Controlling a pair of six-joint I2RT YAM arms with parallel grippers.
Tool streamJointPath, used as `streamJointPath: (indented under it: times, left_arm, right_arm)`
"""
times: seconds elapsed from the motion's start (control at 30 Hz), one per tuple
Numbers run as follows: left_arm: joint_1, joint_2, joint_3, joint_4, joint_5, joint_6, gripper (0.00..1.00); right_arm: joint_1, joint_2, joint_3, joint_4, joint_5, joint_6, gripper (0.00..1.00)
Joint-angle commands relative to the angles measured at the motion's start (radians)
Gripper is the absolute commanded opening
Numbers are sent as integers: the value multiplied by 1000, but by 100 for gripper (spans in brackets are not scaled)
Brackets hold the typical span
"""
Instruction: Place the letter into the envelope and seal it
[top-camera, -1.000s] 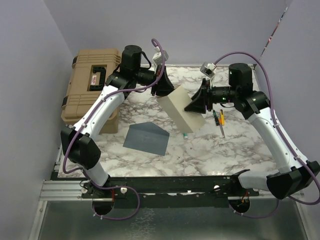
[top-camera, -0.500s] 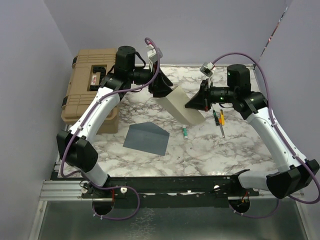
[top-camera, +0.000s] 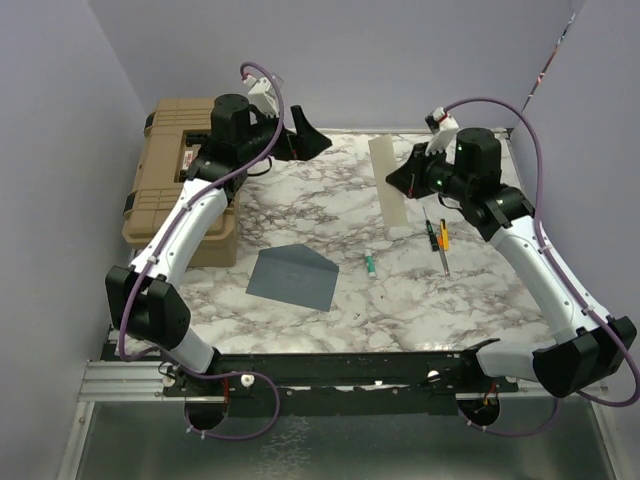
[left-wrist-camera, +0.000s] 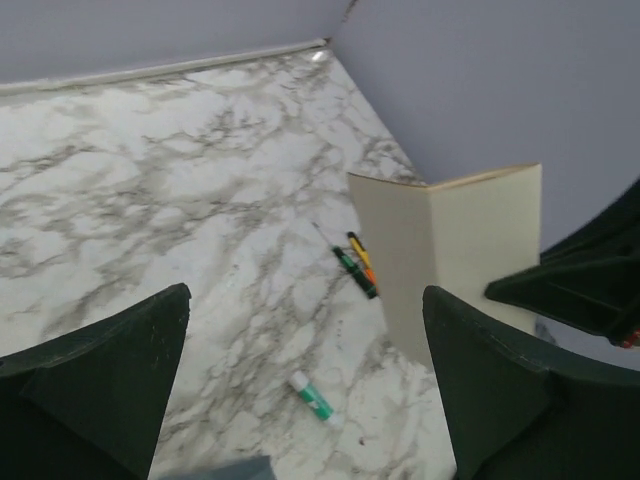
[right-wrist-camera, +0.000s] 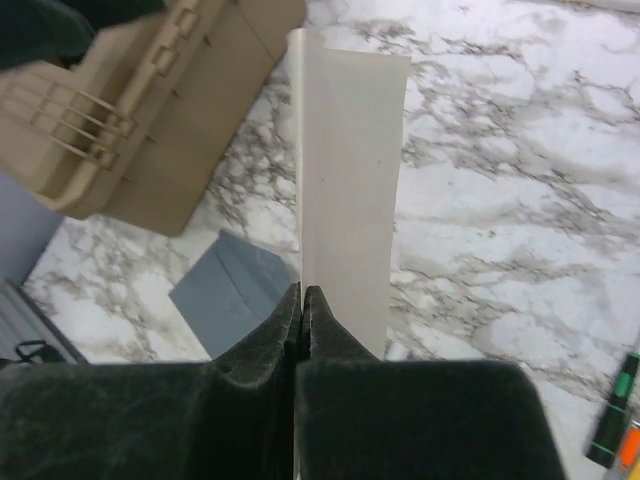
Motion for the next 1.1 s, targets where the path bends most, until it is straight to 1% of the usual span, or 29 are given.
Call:
streamJointPath:
  times: [0.0,0.13,0.2,0.23,0.27,0.3,0.33,0.4,0.5,0.6,0.7,0.87,1.0,1.03,1.07]
  left_arm:
    - [-73,-39,-91,303,196,-284,99]
    - [-100,-37,-206,606,224,-535,98]
    - [-108,-17,-222,700,245,-624,90]
    - [-119,-5,-222,721,250,-647,83]
    - [-127,7,-218,729,256,-658,77]
    - [-138,16,-211,734,263,-660,73]
    - [-146,23,-207,740,269,-661,71]
    - [-155,28,-204,760,269,-670,69]
    - [-155,29,-206,796,266,-698,69]
    - [-155,34,-210,837,270,-744,69]
    - [-155,39,-213,881,278,-782,64]
    - [-150,38,-223,891,281,-765,47]
    - [-143,40,-242,891,269,-748,31]
    - [-143,42,-244,891,269,-747,26]
    - [-143,44,-246,891,269,-746,23]
  right_arm:
    - [3,-33,-30,217,-91,178,0]
    - [3,-30,-30,342,-191,292,0]
    - [3,-20,-25,374,-218,338,0]
    - [3,-15,-28,397,-236,365,0]
    - [3,-9,-34,428,-267,395,0]
    - [3,-4,-43,472,-296,441,0]
    - [3,2,-50,507,-320,475,0]
    - [3,10,-70,573,-352,544,0]
    - [3,18,-98,652,-372,620,0]
    - [3,31,-101,679,-384,665,0]
    - [3,41,-109,702,-385,697,0]
    - [3,47,-115,678,-363,690,0]
    - [3,48,-117,661,-365,683,0]
    - [3,48,-117,656,-365,680,0]
    - [3,48,-117,650,-364,678,0]
